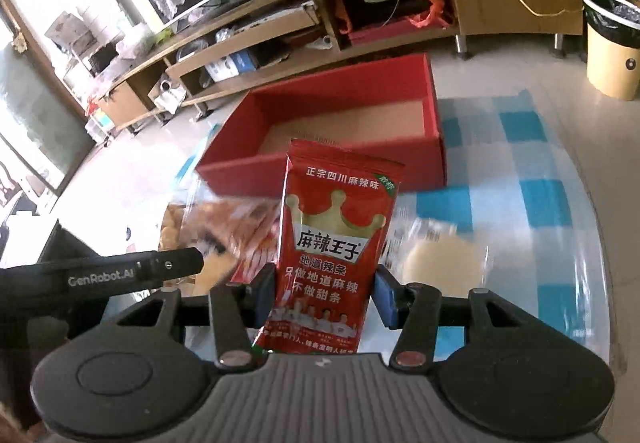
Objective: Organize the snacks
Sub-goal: 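Place waffle pack in red box with left tool while right places red packet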
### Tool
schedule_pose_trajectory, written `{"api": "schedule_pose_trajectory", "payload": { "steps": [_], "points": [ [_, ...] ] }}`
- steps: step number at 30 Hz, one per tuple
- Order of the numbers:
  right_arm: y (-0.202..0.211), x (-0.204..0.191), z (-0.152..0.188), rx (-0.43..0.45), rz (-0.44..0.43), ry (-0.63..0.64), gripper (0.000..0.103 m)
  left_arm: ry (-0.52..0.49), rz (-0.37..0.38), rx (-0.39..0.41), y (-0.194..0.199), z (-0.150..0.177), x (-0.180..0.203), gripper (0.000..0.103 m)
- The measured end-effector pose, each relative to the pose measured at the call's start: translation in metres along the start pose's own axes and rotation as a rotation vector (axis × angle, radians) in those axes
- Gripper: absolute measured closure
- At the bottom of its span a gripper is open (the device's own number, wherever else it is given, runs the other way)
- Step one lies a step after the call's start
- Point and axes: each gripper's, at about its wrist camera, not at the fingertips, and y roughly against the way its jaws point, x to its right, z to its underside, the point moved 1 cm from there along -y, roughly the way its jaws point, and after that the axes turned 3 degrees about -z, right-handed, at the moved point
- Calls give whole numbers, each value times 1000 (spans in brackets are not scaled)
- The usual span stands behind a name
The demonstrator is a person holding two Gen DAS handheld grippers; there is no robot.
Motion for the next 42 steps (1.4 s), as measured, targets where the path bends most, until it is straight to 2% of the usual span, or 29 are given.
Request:
{"api": "schedule_pose_trajectory", "payload": {
  "steps": [16, 24, 31, 42],
  "points": [
    [-35, 8, -95, 72, 35, 17, 54, 15, -10, 71, -36, -81, 36, 21],
    [-66, 11, -133, 78, 73, 36, 54, 19, -46, 71, -66, -104, 41, 21],
    [-95, 12, -144, 53, 96, 66, 54, -11, -100, 61, -93, -114, 45, 21],
    [-129, 23, -142, -10, 139, 93, 54, -30, -127, 20, -115, -114, 44, 20]
  ]
}}
